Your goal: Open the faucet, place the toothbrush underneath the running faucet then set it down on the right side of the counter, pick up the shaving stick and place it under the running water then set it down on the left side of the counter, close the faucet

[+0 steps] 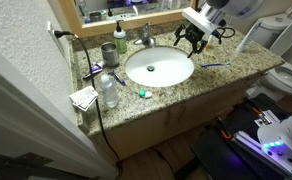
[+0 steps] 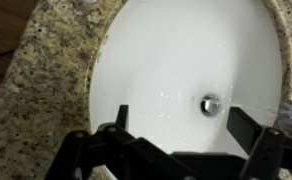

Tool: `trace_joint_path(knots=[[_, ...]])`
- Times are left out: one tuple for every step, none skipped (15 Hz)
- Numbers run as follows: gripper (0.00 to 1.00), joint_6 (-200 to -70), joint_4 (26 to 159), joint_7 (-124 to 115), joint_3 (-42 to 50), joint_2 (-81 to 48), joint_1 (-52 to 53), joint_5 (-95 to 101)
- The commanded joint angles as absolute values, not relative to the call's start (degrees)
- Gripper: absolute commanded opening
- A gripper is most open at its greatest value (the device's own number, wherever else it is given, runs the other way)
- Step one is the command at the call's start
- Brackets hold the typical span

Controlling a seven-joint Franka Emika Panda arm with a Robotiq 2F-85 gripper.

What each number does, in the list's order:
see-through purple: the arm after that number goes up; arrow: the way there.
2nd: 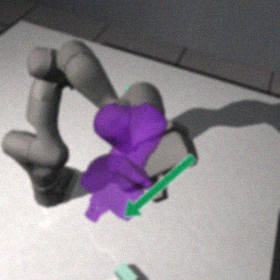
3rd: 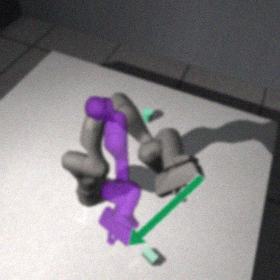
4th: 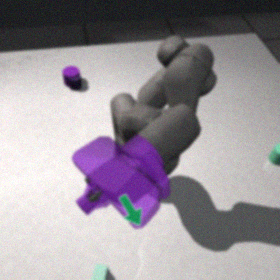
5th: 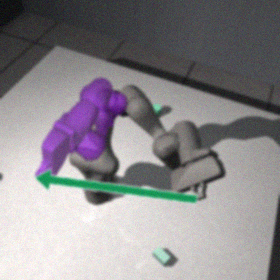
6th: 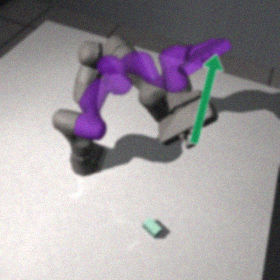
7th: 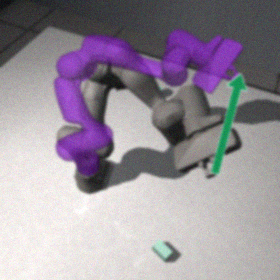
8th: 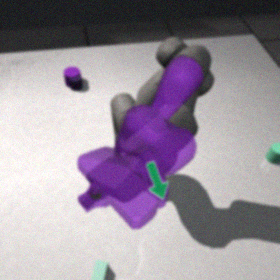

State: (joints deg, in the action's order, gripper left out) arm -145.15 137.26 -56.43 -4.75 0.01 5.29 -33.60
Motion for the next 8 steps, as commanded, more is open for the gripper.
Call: trace_joint_path(knots=[[1.00,-142.32,131.70,-61.33,-8.02,-3.58,8.35,-22.71],[1.00,-140.86,129.66,-63.56,-9.06,-4.56,9.50,-18.86],[1.00,-139.41,127.72,-65.27,-10.02,-5.37,10.73,-15.50],[1.00,-138.10,126.07,-64.85,-10.69,-5.81,11.61,-13.40],[1.00,-138.14,125.15,-60.95,-11.11,-6.10,11.87,-14.19],[1.00,-140.49,128.62,-64.58,-10.69,-4.09,11.82,-15.33],[1.00,-140.15,127.38,-63.92,-11.20,-4.56,12.52,-15.09],[1.00,-139.79,126.65,-63.35,-11.33,-4.89,12.75,-15.05]])
